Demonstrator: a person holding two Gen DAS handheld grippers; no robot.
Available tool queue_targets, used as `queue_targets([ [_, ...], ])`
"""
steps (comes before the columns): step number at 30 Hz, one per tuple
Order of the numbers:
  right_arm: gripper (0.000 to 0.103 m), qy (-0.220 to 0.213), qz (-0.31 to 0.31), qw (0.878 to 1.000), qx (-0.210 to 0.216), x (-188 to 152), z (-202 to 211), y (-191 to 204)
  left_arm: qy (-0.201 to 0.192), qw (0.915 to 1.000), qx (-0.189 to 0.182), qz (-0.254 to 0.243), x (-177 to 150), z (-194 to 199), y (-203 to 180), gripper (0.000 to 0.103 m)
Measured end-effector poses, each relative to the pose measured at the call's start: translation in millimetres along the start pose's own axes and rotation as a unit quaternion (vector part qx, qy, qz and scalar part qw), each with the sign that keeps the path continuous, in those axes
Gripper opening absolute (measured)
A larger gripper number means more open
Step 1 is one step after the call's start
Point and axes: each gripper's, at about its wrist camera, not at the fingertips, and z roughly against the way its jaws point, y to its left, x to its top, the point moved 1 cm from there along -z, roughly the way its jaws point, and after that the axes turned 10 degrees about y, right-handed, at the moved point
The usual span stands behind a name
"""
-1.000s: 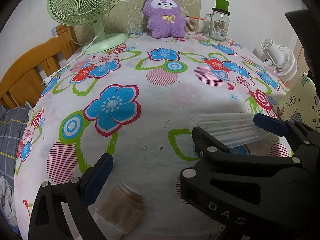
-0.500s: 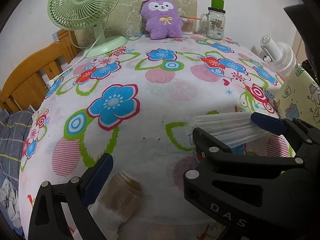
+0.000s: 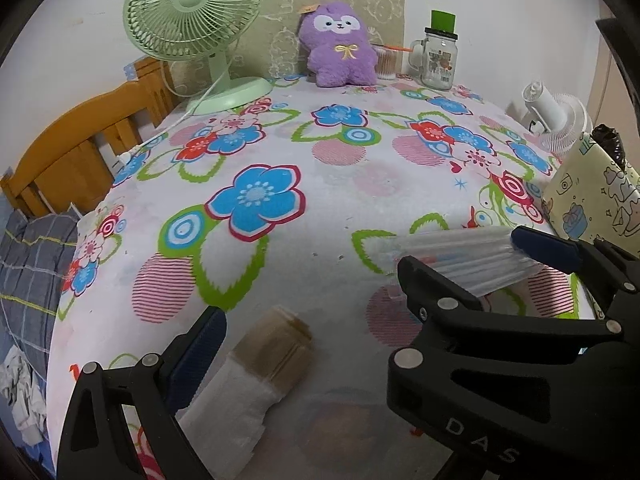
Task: Organize soft objects
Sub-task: 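Grasp the clear plastic bag with the right gripper while the left gripper grasps the white-and-beige roll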
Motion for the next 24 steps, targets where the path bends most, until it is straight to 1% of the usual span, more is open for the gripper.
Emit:
queue_targets([
  [9, 0.090, -0.004, 0.016, 1.000, 0.002, -8.9, 7.0, 19.0, 0.000, 0.9998, 0.006, 0.016, -12.9, 3.2, 15.7, 0.099],
  [15, 0.090, -0.004, 0.025, 1.000, 0.003, -13.0, 9.3, 29.4, 0.000, 0.9996, 0.000, 0.030, -20.1, 3.1, 27.2, 0.099],
  [20, 0.091, 0.000, 0.030, 1.000, 0.003, -16.1, 8.7, 35.3, 0.004, 0.9991, -0.007, 0.040, -26.0, 0.7, 34.2, 0.093],
  [22, 0.091, 0.000, 0.031, 1.000, 0.002, -16.9, 8.9, 37.0, 0.001, 0.9991, -0.009, 0.041, -27.3, 1.9, 35.0, 0.092],
  [24, 0.091, -0.001, 0.032, 0.999, 0.002, -17.4, 10.0, 38.3, -0.002, 0.9992, -0.009, 0.039, -28.5, 2.8, 34.7, 0.087],
])
